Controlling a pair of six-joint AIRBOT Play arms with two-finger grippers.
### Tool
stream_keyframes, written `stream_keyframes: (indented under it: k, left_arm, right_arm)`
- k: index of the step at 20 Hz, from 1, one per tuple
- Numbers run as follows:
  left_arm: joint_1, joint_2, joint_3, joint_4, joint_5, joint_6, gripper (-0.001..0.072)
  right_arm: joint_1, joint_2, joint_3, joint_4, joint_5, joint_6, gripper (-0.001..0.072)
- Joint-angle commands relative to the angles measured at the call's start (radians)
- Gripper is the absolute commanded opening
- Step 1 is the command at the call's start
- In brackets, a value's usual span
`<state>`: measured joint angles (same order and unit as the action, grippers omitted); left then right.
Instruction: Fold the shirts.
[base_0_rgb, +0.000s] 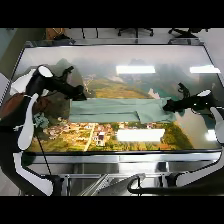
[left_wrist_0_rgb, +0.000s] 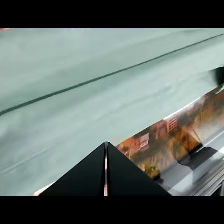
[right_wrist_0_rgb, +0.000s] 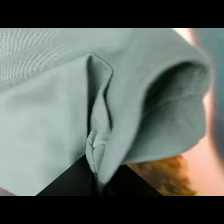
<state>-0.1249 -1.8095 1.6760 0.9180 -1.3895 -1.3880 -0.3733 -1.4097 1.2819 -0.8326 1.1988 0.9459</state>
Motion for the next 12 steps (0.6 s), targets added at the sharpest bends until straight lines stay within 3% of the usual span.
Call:
stream_keyframes:
  k: [1, 8, 12]
  left_arm:
    - [-0.190, -0.011, 0.001, -0.004, 0.176, 0.000, 0.0011]
    - [-0.507, -0.187, 0.003, -0.009, 0.542, -0.009, 0.0011]
    - [-0.525, -0.336, 0.161, -0.132, 0.457, -0.008, 0.0011]
  right_arm:
    - [-0.001, 0.078, 0.091, 0.044, 0.127, 0.028, 0.0022]
    - [-0.001, 0.222, 0.241, 0.048, 0.313, 0.119, 0.0022]
    - [0.009, 0.278, 0.246, 0.053, 0.354, 0.136, 0.0022]
